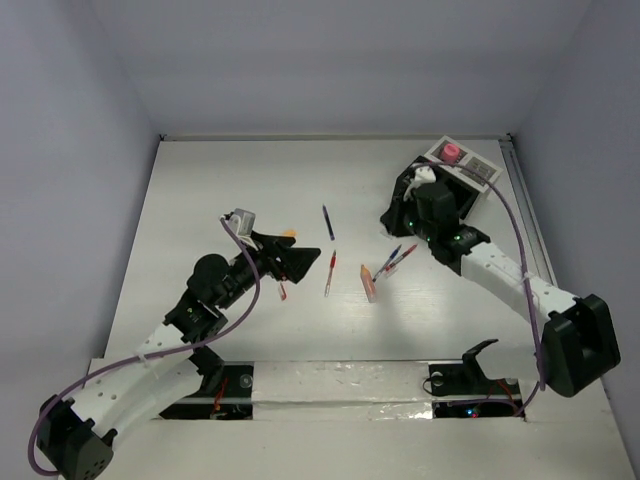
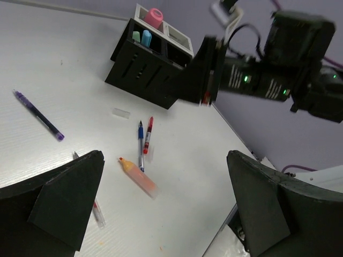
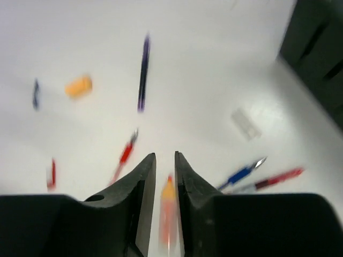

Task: Sort the stationery into containers
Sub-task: Pick up the pen from the center of the board.

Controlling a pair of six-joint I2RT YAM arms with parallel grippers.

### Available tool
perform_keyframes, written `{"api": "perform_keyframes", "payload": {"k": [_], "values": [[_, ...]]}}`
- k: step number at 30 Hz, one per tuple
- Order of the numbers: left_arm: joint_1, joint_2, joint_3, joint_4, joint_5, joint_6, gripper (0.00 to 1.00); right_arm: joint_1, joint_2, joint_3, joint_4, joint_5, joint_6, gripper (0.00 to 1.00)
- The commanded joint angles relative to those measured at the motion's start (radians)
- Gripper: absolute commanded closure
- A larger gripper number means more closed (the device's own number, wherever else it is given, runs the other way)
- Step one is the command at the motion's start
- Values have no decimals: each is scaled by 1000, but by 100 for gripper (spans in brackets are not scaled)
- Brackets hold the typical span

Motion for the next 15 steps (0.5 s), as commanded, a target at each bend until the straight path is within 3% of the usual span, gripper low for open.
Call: {"api": "perform_keyframes", "payload": {"k": [1, 4, 5, 7, 15], "values": [[-5, 1, 2, 90, 22, -13, 1, 60, -35, -81, -131, -108, 52, 71], [-5, 25, 16, 87, 26, -17, 1, 176, -25, -109, -188, -70, 66, 50], [-5, 34, 19, 83, 23, -17, 1, 207, -2, -92, -209, -50, 67, 47], [-5, 56, 33, 72, 22, -17, 1, 247, 63, -73, -245, 18, 66, 44], [-5, 50, 27, 40, -4, -17, 1, 267, 163, -37, -237, 54, 57, 43]]}}
